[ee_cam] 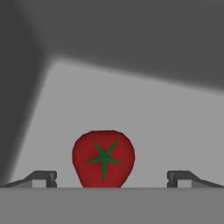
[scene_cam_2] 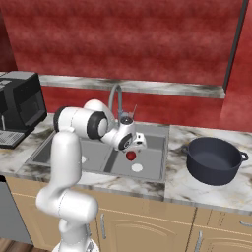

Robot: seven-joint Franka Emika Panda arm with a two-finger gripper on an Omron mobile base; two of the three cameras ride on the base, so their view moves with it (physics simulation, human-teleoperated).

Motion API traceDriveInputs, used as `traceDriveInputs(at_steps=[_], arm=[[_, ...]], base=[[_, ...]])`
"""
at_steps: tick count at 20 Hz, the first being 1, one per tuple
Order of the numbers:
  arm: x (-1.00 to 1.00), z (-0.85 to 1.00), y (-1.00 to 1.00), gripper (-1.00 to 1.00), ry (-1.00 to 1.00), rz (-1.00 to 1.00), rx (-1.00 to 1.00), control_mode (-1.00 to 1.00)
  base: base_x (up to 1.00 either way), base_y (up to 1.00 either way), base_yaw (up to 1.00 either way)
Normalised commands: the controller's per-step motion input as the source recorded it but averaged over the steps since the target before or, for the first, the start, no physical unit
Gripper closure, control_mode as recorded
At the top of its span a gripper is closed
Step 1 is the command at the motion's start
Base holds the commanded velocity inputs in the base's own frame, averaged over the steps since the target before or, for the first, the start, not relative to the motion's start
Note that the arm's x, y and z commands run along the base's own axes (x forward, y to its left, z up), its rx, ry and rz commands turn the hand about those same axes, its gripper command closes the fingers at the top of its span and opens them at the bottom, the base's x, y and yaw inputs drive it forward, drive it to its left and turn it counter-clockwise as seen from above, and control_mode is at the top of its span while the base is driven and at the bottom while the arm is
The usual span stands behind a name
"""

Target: Dump the tomato from the pot into the sink. Then turn on the water and wash the tomato. Then turn off the water and put the tomato back in the pot.

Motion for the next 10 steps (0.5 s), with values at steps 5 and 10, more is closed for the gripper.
traceDriveInputs(at_steps=[5, 10], arm=[[0.06, -0.24, 0.00, -1.00, 0.04, 0.00, 0.00, -1.00], [0.16, -0.20, 0.00, -1.00, 0.01, 0.00, 0.00, -1.00]], base=[[0.00, 0.00, 0.00], [0.00, 0.00, 0.00]])
